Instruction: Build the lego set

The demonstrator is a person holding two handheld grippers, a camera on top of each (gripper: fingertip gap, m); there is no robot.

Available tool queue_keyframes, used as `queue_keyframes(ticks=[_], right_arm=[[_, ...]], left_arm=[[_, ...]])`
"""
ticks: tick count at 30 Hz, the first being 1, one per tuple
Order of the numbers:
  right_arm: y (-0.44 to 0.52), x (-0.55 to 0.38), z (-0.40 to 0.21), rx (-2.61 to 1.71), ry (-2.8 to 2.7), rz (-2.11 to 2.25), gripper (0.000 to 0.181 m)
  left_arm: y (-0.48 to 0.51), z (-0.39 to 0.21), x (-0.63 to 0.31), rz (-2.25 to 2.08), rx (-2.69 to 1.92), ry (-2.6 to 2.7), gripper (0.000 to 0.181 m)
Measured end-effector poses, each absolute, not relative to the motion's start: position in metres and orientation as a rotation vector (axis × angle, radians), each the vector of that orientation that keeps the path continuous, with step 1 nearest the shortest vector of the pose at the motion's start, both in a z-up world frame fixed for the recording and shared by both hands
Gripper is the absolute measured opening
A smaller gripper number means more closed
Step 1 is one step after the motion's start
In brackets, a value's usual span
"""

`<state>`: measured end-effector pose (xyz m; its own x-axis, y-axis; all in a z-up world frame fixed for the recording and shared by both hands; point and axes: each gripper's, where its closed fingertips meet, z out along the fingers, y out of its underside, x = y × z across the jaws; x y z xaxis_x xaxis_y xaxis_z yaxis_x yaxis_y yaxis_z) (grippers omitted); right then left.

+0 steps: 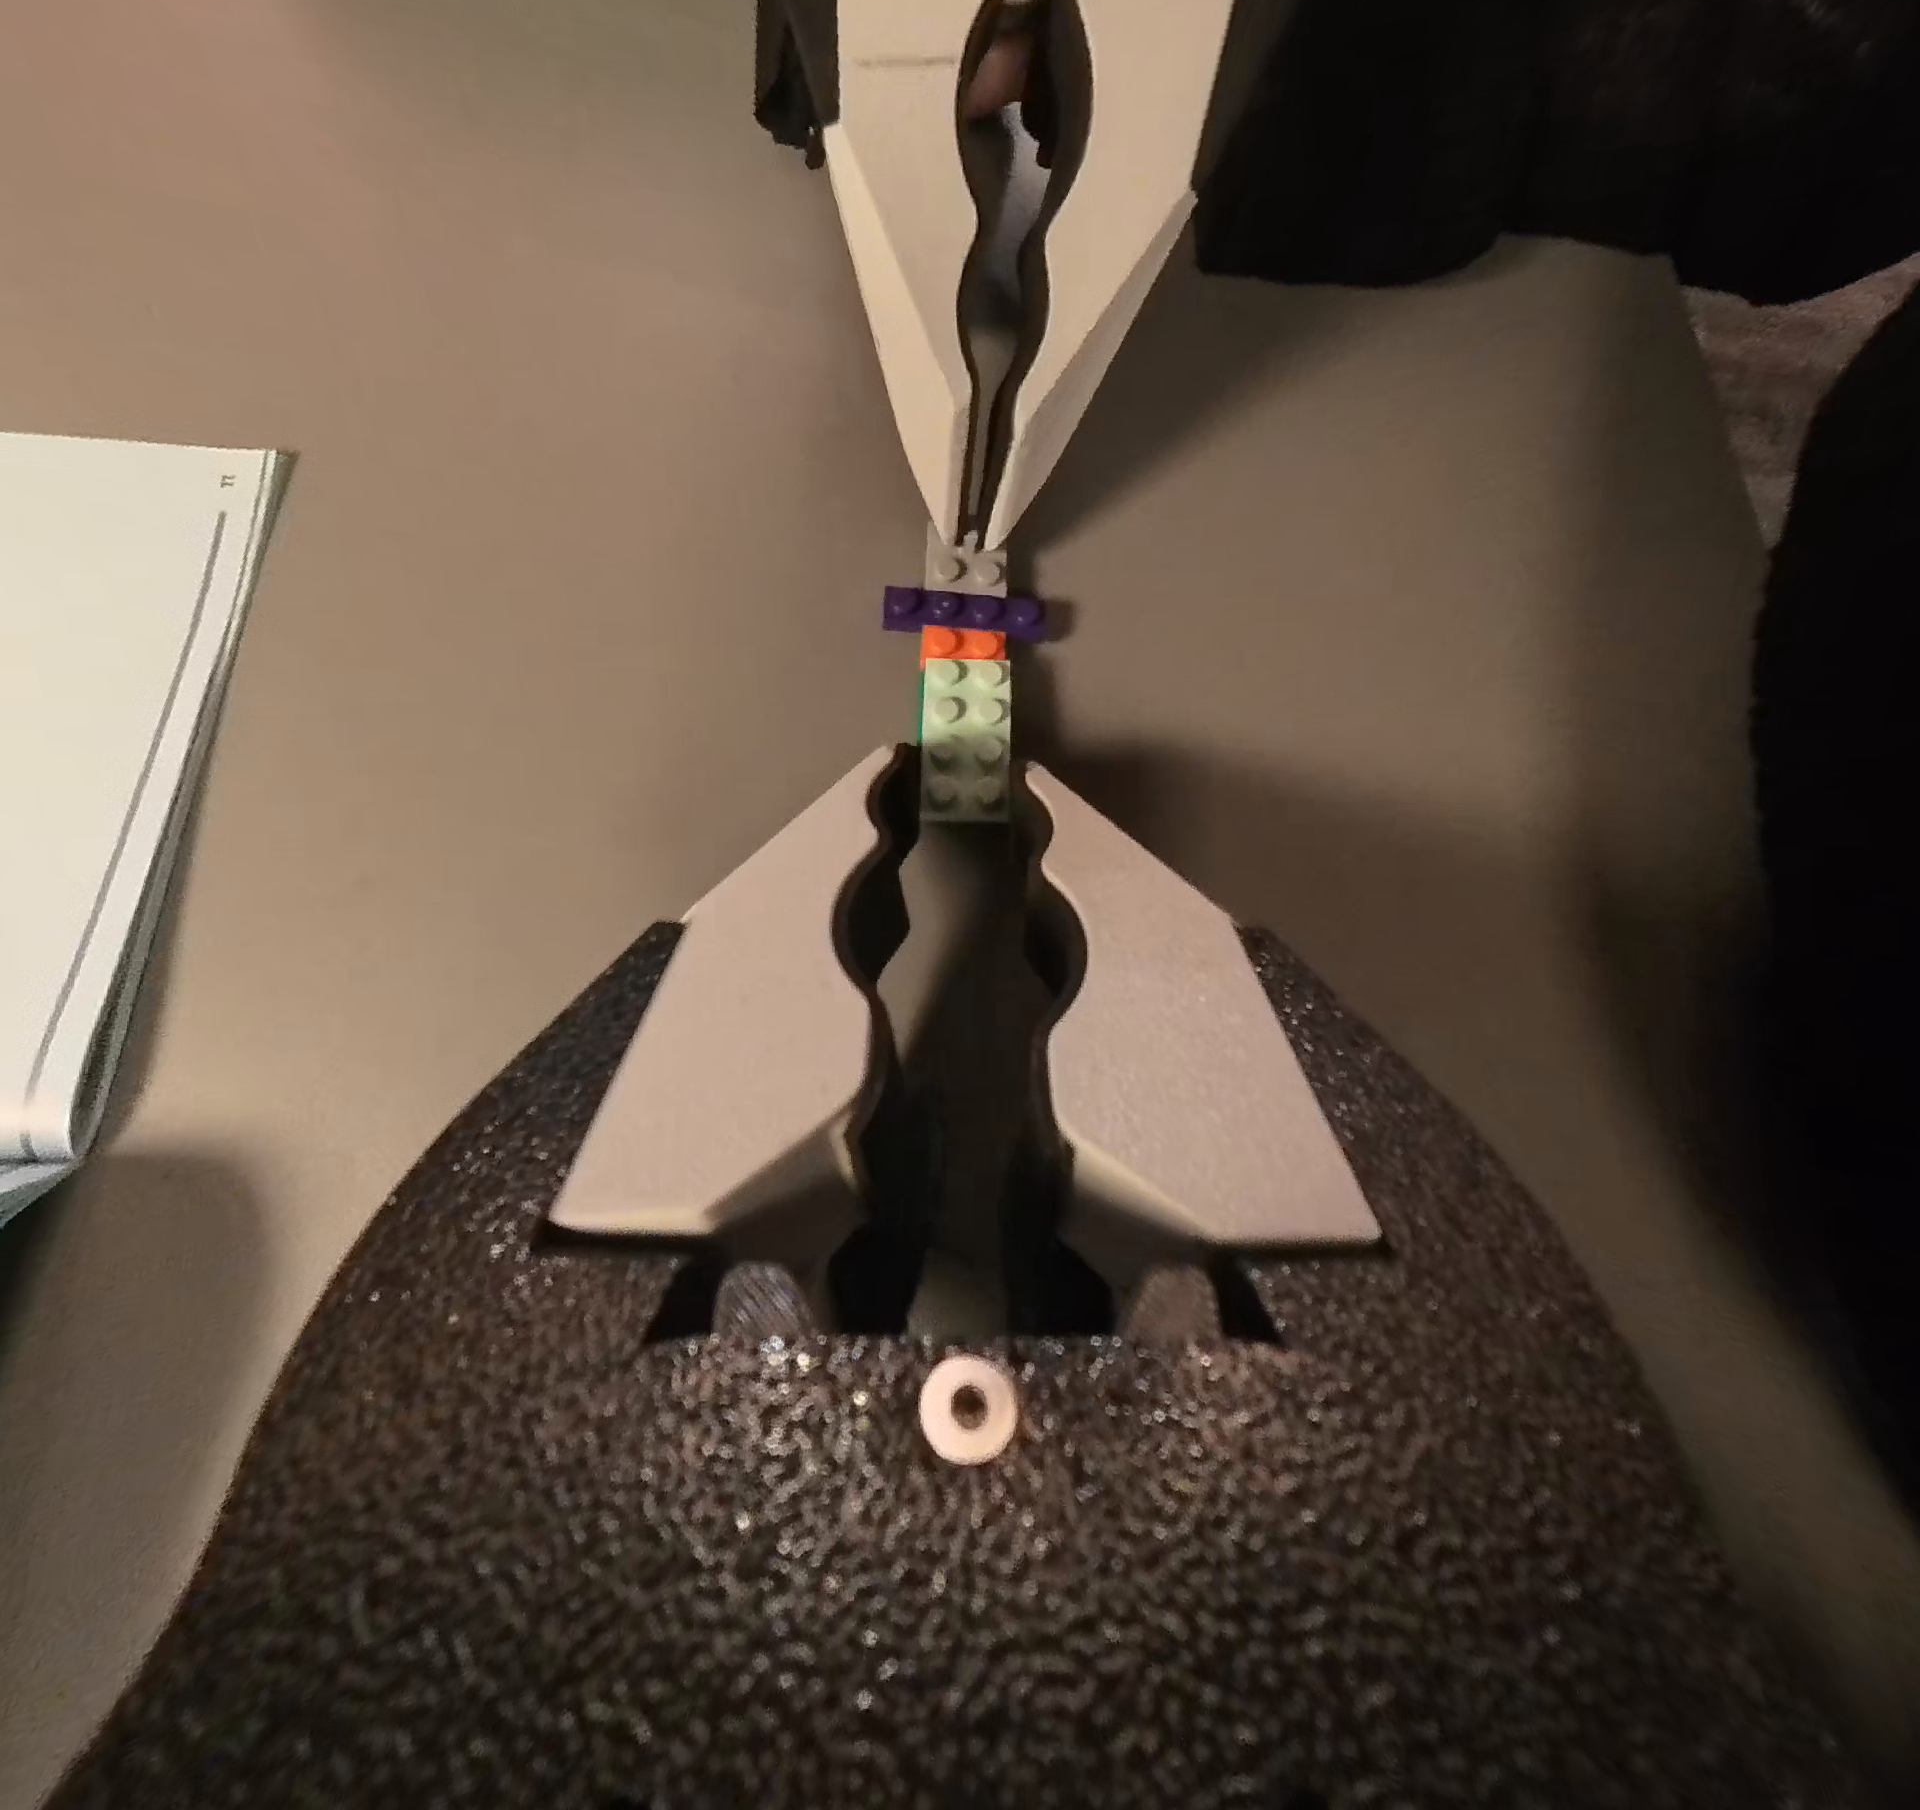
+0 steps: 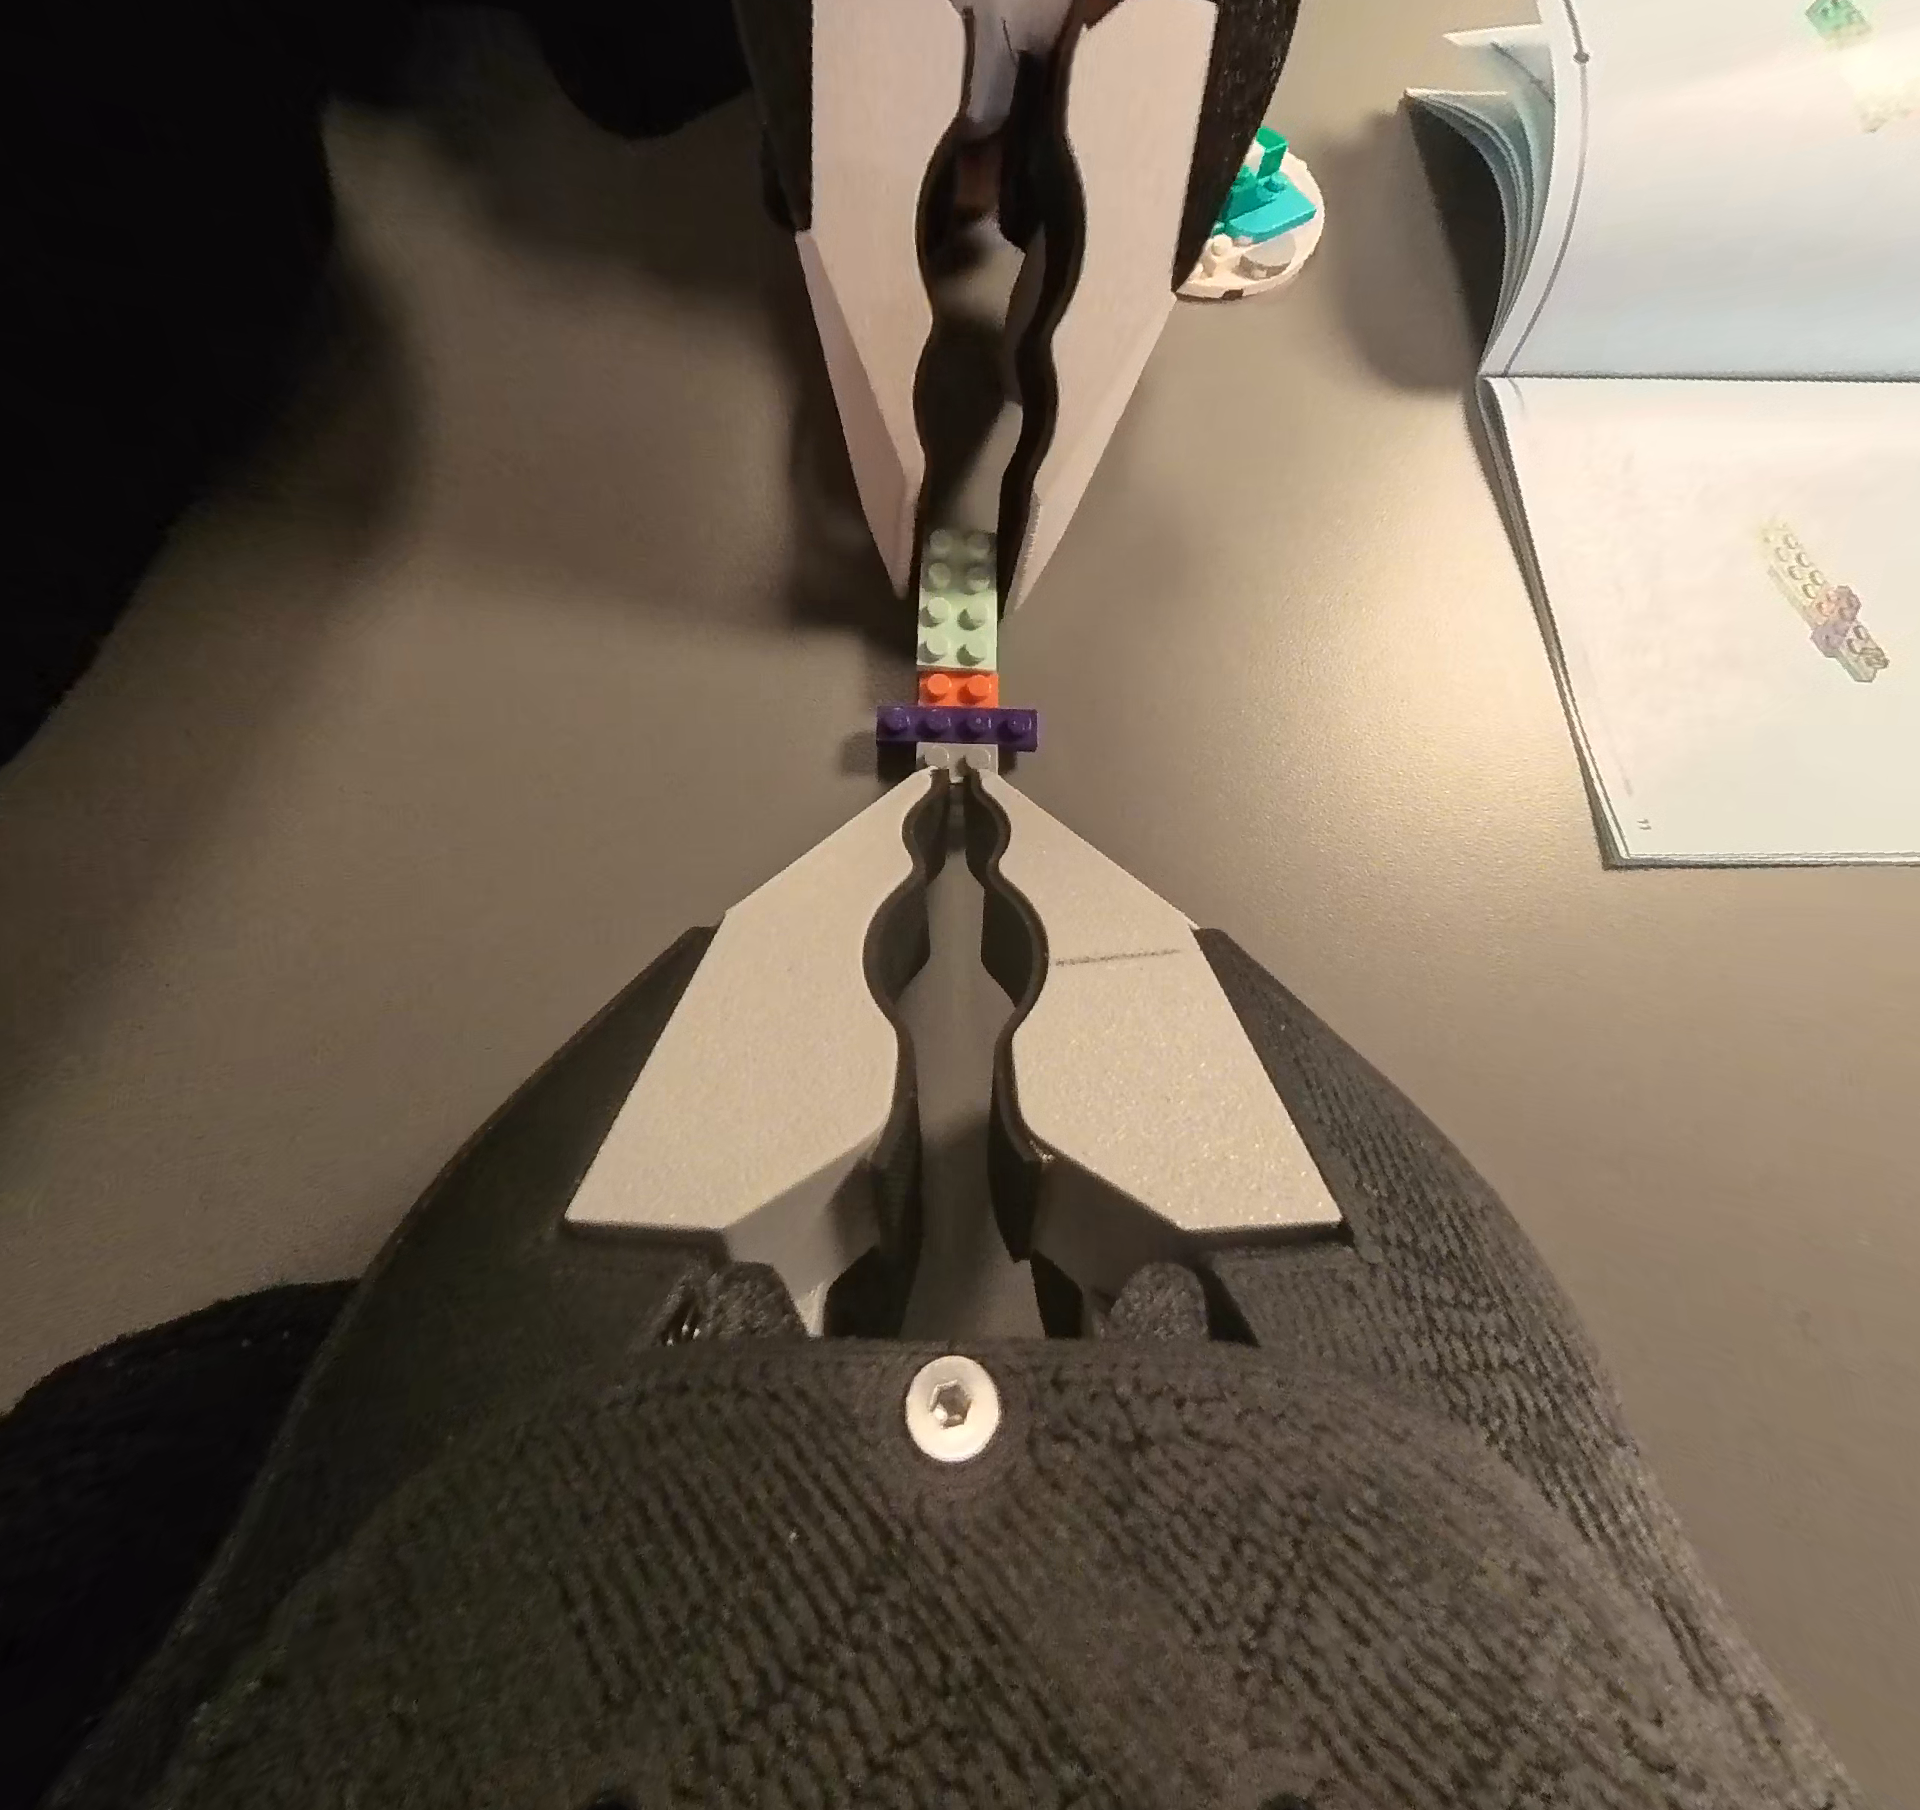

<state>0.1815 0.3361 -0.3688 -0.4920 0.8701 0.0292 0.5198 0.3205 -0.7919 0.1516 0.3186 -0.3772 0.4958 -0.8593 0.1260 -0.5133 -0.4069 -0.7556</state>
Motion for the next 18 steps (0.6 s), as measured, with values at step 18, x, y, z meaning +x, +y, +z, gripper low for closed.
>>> queue_keyframes(ticks=[18], right_arm=[[0.3363, 0.1810, -0.3687, -1.229, -2.133, 1.026, 0.000]], left_arm=[[0.3175, -0.3764, 0.1510, -0.680, -2.127, 1.071, 0.019]])
